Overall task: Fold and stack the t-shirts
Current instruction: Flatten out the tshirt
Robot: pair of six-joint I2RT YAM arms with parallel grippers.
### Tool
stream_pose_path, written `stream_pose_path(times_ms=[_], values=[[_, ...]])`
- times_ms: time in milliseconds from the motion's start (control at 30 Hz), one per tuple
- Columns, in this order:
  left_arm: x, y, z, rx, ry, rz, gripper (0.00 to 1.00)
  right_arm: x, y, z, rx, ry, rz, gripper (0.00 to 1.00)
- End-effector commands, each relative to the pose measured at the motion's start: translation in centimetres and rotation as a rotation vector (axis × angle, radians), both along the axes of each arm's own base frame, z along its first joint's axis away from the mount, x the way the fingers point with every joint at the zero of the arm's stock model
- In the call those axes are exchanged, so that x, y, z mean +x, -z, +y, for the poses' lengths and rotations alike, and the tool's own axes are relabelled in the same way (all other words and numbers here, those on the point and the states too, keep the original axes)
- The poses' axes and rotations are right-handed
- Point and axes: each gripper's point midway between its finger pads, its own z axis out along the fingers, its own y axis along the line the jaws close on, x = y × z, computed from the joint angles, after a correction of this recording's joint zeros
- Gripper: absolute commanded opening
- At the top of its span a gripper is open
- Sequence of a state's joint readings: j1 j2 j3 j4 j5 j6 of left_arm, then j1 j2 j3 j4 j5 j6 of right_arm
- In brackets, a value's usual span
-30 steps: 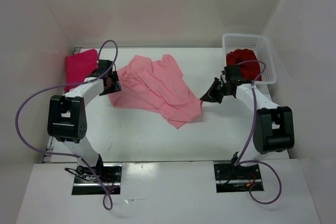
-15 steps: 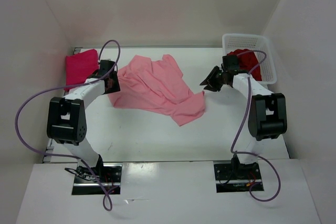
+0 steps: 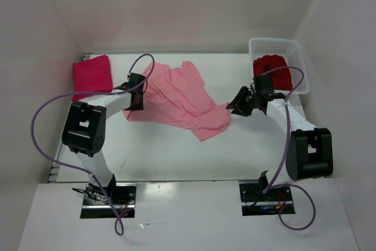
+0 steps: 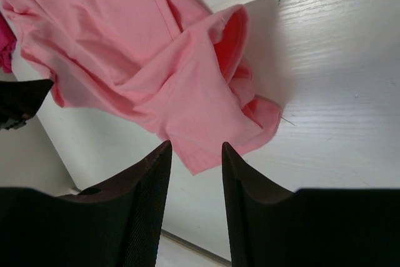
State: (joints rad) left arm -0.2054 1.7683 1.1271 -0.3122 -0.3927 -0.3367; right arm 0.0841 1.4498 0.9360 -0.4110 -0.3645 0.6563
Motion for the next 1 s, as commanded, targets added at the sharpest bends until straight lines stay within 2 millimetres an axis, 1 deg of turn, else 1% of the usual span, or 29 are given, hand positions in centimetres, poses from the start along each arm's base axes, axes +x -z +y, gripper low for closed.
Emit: stream_pose_path(times_ms=[0,33,67,100,133,200,233,367,433,467,500,533,567,633,667,700,733,767,800,833,867,900,933,967], values=[[1.0,0.4,0.1,0.061,0.025,0.000,0.50,0.4,-1.0,0.3,0.005,-0.050,-0.054,0.43],[1.3,0.3,0.0,0.059,0.024,-0.010,0.50,0.4,-1.0,0.3,0.005,-0.050,-0.054,0.43],[1.2,0.7,0.1,0.067,0.033,0.003,0.50,0.2,-0.9,0.3,0.000,-0.056,-0.049,0.43],[1.5,0.4,0.2,0.073,0.028,-0.007,0.50,0.2,-0.9,0.3,0.000,-0.057,-0.049,0.43],[1.4,0.8,0.2,0.075,0.028,0.005,0.50,-0.1,-0.5,0.2,-0.001,-0.057,-0.040,0.43],[1.4,0.8,0.4,0.085,0.022,0.003,0.52,-0.3,-0.2,0.2,-0.001,-0.057,-0.031,0.43],[1.4,0.7,0.7,0.098,0.013,0.001,0.52,-0.2,-0.4,0.4,0.007,-0.063,-0.039,0.42],[1.6,0.5,0.8,0.104,0.008,-0.010,0.52,-0.7,0.3,0.3,0.007,-0.063,-0.020,0.42],[1.3,0.8,0.8,0.106,0.008,-0.001,0.48,-0.7,0.6,0.3,0.006,-0.063,-0.010,0.42],[1.3,0.8,0.8,0.106,0.008,-0.001,0.44,-0.7,0.6,0.3,0.006,-0.063,-0.010,0.42],[1.3,0.8,0.8,0.106,0.008,-0.001,0.42,-0.7,0.6,0.3,0.006,-0.063,-0.010,0.42],[1.2,1.2,0.8,0.108,0.009,0.008,0.40,-0.7,0.6,0.3,0.006,-0.063,-0.010,0.42],[1.5,1.3,0.8,0.108,0.009,0.008,0.35,-0.7,0.6,0.3,0.006,-0.063,-0.010,0.42],[1.3,1.2,1.1,0.120,-0.007,0.012,0.30,-0.9,1.0,0.2,-0.002,-0.057,-0.002,0.42],[1.3,1.2,1.1,0.120,-0.007,0.012,0.27,-0.9,0.7,0.2,-0.001,-0.057,-0.011,0.42],[1.6,1.0,1.0,0.118,-0.008,0.003,0.25,-0.8,0.8,-0.1,-0.017,-0.046,-0.012,0.42],[1.6,1.0,1.0,0.118,-0.008,0.003,0.23,-1.0,1.1,-0.3,-0.027,-0.040,0.002,0.40],[1.7,0.5,1.0,0.116,-0.009,-0.008,0.21,-1.2,1.5,-0.5,-0.036,-0.034,0.012,0.38],[1.8,0.0,1.5,0.108,-0.029,-0.025,0.19,-1.3,1.5,-0.9,-0.059,-0.018,0.011,0.37],[1.6,-0.1,1.3,0.094,-0.031,-0.028,0.13,-1.5,1.9,-1.1,-0.062,-0.002,0.026,0.36],[1.8,-1.0,1.7,0.079,-0.039,-0.049,0.11,-2.1,2.5,-1.2,-0.065,0.012,0.056,0.32],[1.4,-1.1,2.3,0.074,-0.061,-0.047,0.11,-2.3,2.6,-1.2,-0.061,0.019,0.059,0.30],[1.6,-2.1,1.8,0.040,-0.058,-0.075,0.09,-3.0,3.4,-1.4,-0.060,0.045,0.092,0.26],[1.5,-2.6,1.8,0.039,-0.058,-0.081,0.08,-3.3,3.8,-1.4,-0.054,0.057,0.112,0.23]])
